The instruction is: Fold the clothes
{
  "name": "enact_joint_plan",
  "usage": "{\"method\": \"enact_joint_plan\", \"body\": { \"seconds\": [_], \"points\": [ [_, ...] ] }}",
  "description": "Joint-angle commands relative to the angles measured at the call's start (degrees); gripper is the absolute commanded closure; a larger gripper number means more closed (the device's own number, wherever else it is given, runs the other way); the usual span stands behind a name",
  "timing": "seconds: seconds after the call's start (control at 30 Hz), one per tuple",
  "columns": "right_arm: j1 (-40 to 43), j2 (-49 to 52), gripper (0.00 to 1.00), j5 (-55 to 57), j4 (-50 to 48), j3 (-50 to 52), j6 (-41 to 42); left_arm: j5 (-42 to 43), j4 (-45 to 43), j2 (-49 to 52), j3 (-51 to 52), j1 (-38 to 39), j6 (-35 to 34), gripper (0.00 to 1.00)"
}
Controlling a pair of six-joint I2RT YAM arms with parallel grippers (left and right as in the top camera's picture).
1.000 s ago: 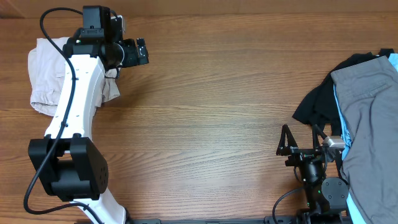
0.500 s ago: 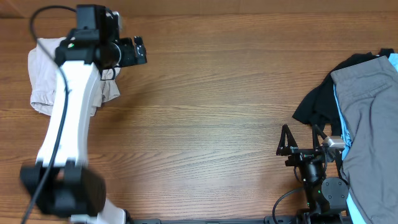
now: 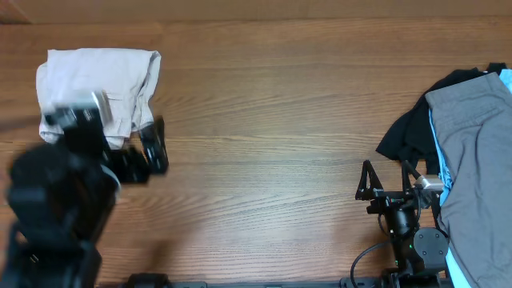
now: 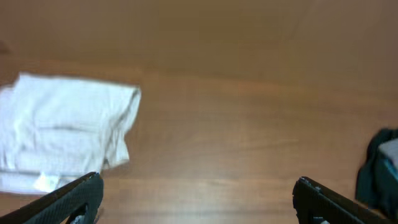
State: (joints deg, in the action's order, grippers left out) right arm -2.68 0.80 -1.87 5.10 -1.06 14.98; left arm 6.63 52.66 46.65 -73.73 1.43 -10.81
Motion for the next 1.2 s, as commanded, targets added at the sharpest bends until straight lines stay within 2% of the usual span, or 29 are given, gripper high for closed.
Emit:
{"method": "enact_joint_plan", "body": {
  "seconds": [0.0,0.17,0.3,0.47,0.6,0.9,1.17],
  "points": [
    [-0.3,-0.6,0.00,0.8,-0.4,0.6,0.0,-0.7,-3.5,-8.8,14.8,0.1,-1.9,0.00],
    [-0.3,-0.6,0.00,0.8,-0.4,0.6,0.0,-0.6,-13.4,-20.0,36.0,0.1,-6.1,0.00],
    [-0.3,-0.6,0.00,0.8,-0.4,0.6,0.0,-0.7,-27.9,-26.7,50.4,0.1,-7.5,0.00],
    [-0.3,-0.6,0.00,0.8,-0.4,0.6,0.0,-1.2,-43.8,-31.0,61.2,0.1,-7.4,0.00],
    [-0.3,-0.6,0.00,0.8,-0.4,0.6,0.0,-1.3,-51.1,-33.3,66.9,0.1,-7.4,0.00],
    [-0.3,-0.6,0.00,0.8,-0.4,0.6,0.0,-1.3,-52.9,-38.2,73.3,0.1,-7.4,0.00],
    [-0.3,-0.6,0.00,0.8,-0.4,0.6,0.0,-1.2,-48.7,-39.5,73.4,0.1,-7.4,0.00]
  ]
}}
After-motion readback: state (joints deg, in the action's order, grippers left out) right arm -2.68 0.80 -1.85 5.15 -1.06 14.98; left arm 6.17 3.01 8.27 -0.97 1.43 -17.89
